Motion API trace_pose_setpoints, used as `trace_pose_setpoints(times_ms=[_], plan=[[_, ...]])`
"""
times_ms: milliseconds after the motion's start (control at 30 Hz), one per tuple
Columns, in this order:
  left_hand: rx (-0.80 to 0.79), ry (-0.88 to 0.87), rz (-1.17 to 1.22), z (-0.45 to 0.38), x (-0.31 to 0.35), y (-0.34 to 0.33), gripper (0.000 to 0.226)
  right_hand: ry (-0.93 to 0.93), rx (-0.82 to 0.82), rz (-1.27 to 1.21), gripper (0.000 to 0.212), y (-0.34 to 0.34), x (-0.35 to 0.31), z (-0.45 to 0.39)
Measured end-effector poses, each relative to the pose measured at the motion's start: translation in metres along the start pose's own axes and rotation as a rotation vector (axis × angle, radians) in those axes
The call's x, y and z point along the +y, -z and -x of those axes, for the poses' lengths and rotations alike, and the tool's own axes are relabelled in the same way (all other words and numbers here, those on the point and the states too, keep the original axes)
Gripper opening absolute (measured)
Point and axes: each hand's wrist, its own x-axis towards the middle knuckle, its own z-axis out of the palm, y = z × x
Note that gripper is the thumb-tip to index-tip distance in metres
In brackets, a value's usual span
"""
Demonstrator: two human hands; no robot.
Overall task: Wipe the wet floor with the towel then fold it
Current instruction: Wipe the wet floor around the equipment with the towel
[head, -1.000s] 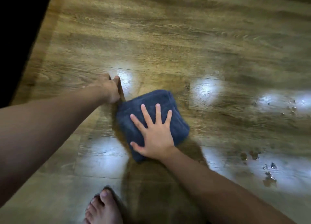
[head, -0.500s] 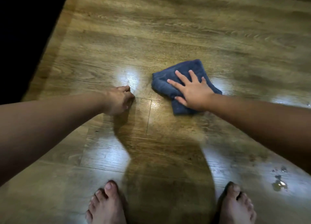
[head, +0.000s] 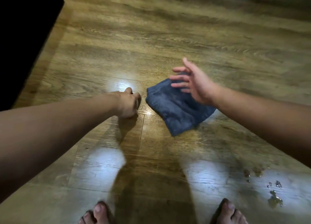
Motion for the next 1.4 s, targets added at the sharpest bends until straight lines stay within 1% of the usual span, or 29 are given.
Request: trace_pose_setpoints(times_ms=[33, 67, 100, 133, 167, 200, 233, 267, 300, 333, 367, 433, 467, 533, 600, 633, 700, 767, 833, 933, 1000, 1033, 1067, 1133, 1267, 1333, 1400], plan=[[0.025, 0.020, 0.016, -0.004, 0.002, -0.002, 0.068, -0.079, -0.071, -0.192, 0.067, 0.008, -0.004, 0.002], [0.050, 0.055, 0.037, -0.006, 0.005, -0.005, 0.073, -0.131, -0.136, -0.327, 0.078, 0.015, -0.005, 0.004], [0.073, 0.097, 0.061, -0.008, 0.009, -0.010, 0.079, -0.158, -0.171, -0.385, 0.085, 0.021, -0.003, 0.006], [0.094, 0.136, 0.084, -0.008, 0.012, -0.017, 0.085, -0.149, -0.159, -0.339, 0.087, 0.023, 0.002, 0.006], [0.112, 0.164, 0.104, -0.009, 0.015, -0.025, 0.090, -0.109, -0.088, -0.190, 0.087, 0.022, 0.009, 0.008], [0.126, 0.173, 0.113, -0.009, 0.017, -0.032, 0.096, -0.021, 0.007, 0.085, 0.087, 0.024, 0.017, 0.010], [0.136, 0.165, 0.114, -0.010, 0.018, -0.038, 0.101, 0.121, 0.061, 0.467, 0.093, 0.028, 0.025, 0.012], [0.135, 0.150, 0.123, -0.011, 0.017, -0.041, 0.106, 0.219, 0.057, 0.904, 0.103, 0.034, 0.036, 0.011], [0.128, 0.136, 0.150, -0.013, 0.016, -0.042, 0.109, 0.246, 0.022, 1.229, 0.112, 0.040, 0.045, 0.010], [0.119, 0.126, 0.187, -0.014, 0.015, -0.042, 0.111, 0.213, -0.028, 1.392, 0.119, 0.046, 0.053, 0.008], [0.112, 0.121, 0.217, -0.015, 0.013, -0.041, 0.111, 0.153, -0.059, 1.407, 0.124, 0.048, 0.060, 0.007], [0.107, 0.123, 0.234, -0.016, 0.013, -0.041, 0.112, 0.075, -0.039, 1.347, 0.131, 0.043, 0.073, 0.001], [0.107, 0.123, 0.227, -0.017, 0.013, -0.041, 0.112, 0.084, -0.014, 1.377, 0.133, 0.035, 0.078, -0.002], [0.107, 0.124, 0.221, -0.019, 0.014, -0.044, 0.112, 0.161, 0.024, 1.496, 0.135, 0.019, 0.088, -0.002], [0.109, 0.124, 0.224, -0.022, 0.013, -0.044, 0.112, 0.218, 0.018, 1.593, 0.135, 0.004, 0.097, -0.001], [0.102, 0.125, 0.229, -0.022, 0.012, -0.044, 0.113, 0.224, 0.034, 1.605, 0.132, -0.002, 0.101, 0.000], [0.078, 0.121, 0.236, -0.024, 0.012, -0.042, 0.117, 0.248, 0.078, 1.597, 0.119, -0.008, 0.108, 0.005], [0.033, 0.109, 0.225, -0.024, 0.011, -0.039, 0.127, 0.318, 0.093, 1.619, 0.105, -0.010, 0.117, 0.017], [0.000, 0.105, 0.213, -0.022, 0.010, -0.039, 0.136, 0.431, 0.022, 1.654, 0.096, -0.006, 0.132, 0.039], [0.000, 0.110, 0.223, -0.019, 0.012, -0.042, 0.139, 0.604, -0.163, 1.738, 0.088, 0.017, 0.151, 0.071], [-0.014, 0.098, 0.240, -0.017, 0.013, -0.043, 0.139, 0.673, -0.295, 1.831, 0.087, 0.043, 0.145, 0.075], [-0.019, 0.089, 0.249, -0.017, 0.012, -0.044, 0.138, 0.677, -0.325, 1.869, 0.087, 0.055, 0.139, 0.073], [-0.023, 0.081, 0.251, -0.016, 0.011, -0.044, 0.137, 0.652, -0.323, 1.888, 0.088, 0.065, 0.133, 0.071], [-0.025, 0.070, 0.246, -0.016, 0.009, -0.042, 0.132, 0.557, -0.255, 1.877, 0.090, 0.082, 0.125, 0.064], [-0.020, 0.076, 0.204, -0.015, 0.006, -0.039, 0.122, 0.392, -0.157, 1.760, 0.098, 0.110, 0.105, 0.044], [-0.020, 0.082, 0.197, -0.016, 0.006, -0.041, 0.117, 0.311, -0.102, 1.701, 0.100, 0.110, 0.099, 0.037], [0.006, 0.081, 0.206, -0.018, 0.006, -0.044, 0.106, 0.260, -0.019, 1.634, 0.100, 0.095, 0.105, 0.036]])
